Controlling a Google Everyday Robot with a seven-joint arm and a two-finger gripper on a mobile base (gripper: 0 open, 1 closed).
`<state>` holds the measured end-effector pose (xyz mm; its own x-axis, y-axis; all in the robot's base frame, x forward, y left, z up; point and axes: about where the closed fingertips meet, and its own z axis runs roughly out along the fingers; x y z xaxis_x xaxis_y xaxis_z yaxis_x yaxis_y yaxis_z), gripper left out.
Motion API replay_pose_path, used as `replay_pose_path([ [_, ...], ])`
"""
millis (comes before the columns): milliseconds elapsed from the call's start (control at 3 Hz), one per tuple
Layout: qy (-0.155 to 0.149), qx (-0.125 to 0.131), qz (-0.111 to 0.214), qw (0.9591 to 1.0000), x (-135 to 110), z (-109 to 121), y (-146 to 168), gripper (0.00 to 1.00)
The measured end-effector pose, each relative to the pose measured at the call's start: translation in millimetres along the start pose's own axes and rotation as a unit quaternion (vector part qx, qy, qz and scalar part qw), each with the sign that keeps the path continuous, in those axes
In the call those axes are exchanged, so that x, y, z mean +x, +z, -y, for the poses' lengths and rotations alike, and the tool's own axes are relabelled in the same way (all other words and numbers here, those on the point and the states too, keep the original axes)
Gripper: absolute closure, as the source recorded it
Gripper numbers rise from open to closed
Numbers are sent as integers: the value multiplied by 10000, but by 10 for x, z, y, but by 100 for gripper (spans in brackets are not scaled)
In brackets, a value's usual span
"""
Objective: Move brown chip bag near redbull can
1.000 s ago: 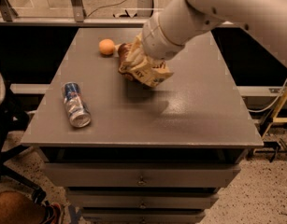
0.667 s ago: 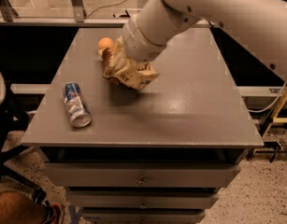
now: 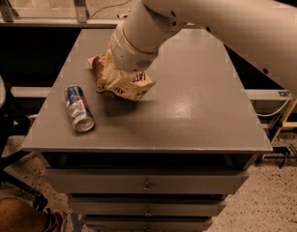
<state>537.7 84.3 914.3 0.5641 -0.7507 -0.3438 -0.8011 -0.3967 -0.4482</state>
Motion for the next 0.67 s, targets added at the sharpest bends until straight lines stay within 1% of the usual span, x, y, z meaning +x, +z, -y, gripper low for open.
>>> replay_pose_path([
  [333, -29, 4, 6, 10000, -8, 4, 2, 75],
  [667, -41, -4, 8, 10000, -22, 1, 8, 51],
])
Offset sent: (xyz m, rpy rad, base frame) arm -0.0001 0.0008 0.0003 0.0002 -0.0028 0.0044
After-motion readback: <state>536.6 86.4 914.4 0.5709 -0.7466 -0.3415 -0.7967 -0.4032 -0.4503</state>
